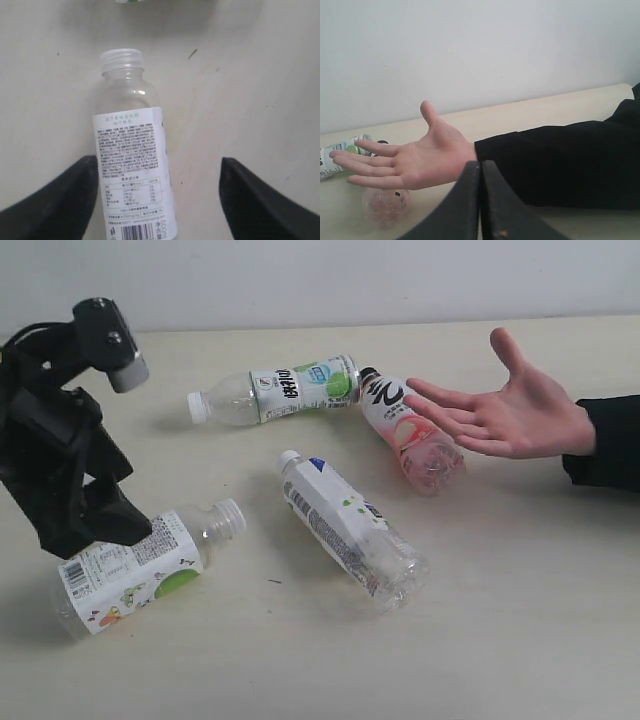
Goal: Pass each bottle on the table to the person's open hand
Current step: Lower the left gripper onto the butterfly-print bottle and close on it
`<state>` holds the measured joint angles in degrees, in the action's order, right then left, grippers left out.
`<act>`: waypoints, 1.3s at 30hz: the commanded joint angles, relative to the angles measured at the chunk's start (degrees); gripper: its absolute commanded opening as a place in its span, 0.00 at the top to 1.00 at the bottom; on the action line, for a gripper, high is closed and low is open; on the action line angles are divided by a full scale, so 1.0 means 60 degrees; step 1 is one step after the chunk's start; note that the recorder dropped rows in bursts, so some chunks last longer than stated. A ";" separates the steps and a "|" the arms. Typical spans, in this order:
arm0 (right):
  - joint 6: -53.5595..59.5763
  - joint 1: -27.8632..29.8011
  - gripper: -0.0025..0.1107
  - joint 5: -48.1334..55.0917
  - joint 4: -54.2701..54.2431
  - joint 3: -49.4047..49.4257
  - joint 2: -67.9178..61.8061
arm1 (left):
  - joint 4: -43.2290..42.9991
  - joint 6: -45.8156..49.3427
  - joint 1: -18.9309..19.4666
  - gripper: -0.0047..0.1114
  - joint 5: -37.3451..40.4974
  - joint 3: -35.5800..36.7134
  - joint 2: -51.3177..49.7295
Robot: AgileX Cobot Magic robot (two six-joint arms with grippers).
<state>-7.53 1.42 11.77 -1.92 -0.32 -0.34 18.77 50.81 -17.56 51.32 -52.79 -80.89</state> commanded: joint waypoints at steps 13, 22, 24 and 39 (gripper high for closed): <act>-0.0010 -0.0013 0.97 -0.0044 -0.0017 0.0054 0.0057 | -0.2034 -0.2254 -0.0405 0.30 -0.0994 -0.0052 -0.1753; -0.0010 -0.0013 0.97 -0.0044 -0.0017 0.0054 0.0057 | -0.2079 -0.2254 -0.0405 0.30 -0.1260 -0.0052 -0.2429; -0.0010 -0.0013 0.97 -0.0044 -0.0017 0.0054 0.0057 | -0.2079 -0.2254 -0.0405 0.30 -0.1327 -0.0052 -0.2525; -0.0010 -0.0013 0.97 -0.0044 -0.0017 0.0054 0.0057 | -0.2079 -0.2254 -0.0405 0.30 -0.1370 -0.0052 -0.3313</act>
<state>-7.53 1.42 11.77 -1.92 -0.32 -0.34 6.28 37.88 -19.63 43.39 -52.79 -99.95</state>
